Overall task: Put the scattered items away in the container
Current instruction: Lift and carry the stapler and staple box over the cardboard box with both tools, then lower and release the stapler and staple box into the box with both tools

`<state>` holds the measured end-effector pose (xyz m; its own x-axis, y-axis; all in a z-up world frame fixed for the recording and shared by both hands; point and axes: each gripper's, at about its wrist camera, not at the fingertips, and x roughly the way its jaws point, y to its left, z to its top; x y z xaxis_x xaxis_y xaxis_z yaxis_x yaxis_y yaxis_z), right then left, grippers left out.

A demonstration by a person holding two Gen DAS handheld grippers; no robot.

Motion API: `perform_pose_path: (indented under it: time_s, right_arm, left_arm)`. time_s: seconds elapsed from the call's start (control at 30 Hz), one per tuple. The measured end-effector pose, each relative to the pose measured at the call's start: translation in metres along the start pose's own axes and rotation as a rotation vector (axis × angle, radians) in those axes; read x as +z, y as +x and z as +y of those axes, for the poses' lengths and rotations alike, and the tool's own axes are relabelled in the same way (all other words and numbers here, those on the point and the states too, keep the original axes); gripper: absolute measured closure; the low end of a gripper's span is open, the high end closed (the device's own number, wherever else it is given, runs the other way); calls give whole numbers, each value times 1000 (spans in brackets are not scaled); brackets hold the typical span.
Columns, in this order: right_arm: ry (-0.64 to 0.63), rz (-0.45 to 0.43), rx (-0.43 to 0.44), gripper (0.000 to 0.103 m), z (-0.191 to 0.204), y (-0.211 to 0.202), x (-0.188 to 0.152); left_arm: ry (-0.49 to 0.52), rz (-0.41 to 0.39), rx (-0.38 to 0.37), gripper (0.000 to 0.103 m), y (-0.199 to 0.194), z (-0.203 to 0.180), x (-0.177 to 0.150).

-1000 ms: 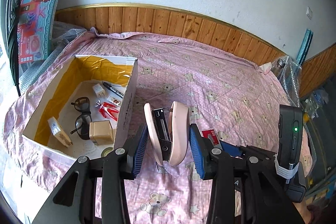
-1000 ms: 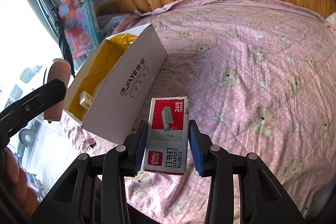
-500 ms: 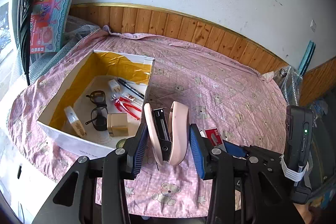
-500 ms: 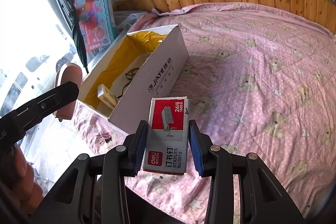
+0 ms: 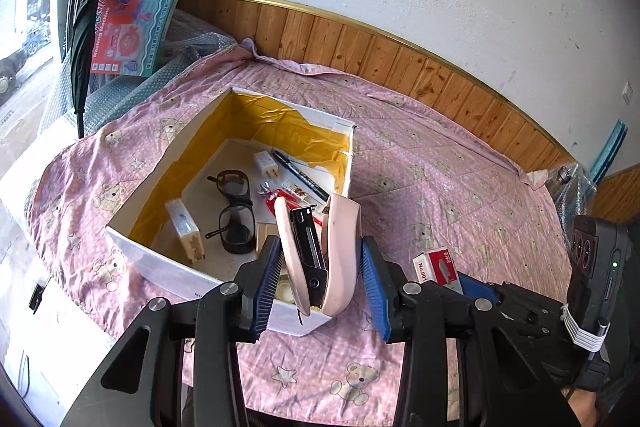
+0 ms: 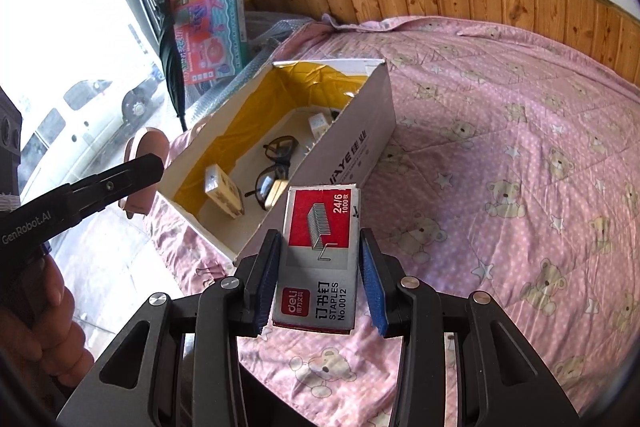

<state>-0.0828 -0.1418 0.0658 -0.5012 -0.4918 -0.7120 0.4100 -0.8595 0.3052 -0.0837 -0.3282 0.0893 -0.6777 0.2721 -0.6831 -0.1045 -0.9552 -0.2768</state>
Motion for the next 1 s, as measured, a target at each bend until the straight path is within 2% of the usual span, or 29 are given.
perform_pose_path:
  time_s: [0.23, 0.4, 0.67, 1.0]
  right_arm:
    - [-50, -3, 32, 63, 10, 18, 34]
    - [-86, -1, 62, 63, 18, 35, 58]
    - [-107, 36, 114, 63, 25, 73, 87]
    - [-143, 75, 127, 62, 30, 112, 111]
  left_arm:
    - [-69, -1, 32, 62, 13, 30, 22]
    - [-74, 18, 49, 62, 30, 37, 31]
    - [-86, 83, 83, 62, 63, 47, 33]
    - [-112, 126, 110, 61, 86, 60, 33]
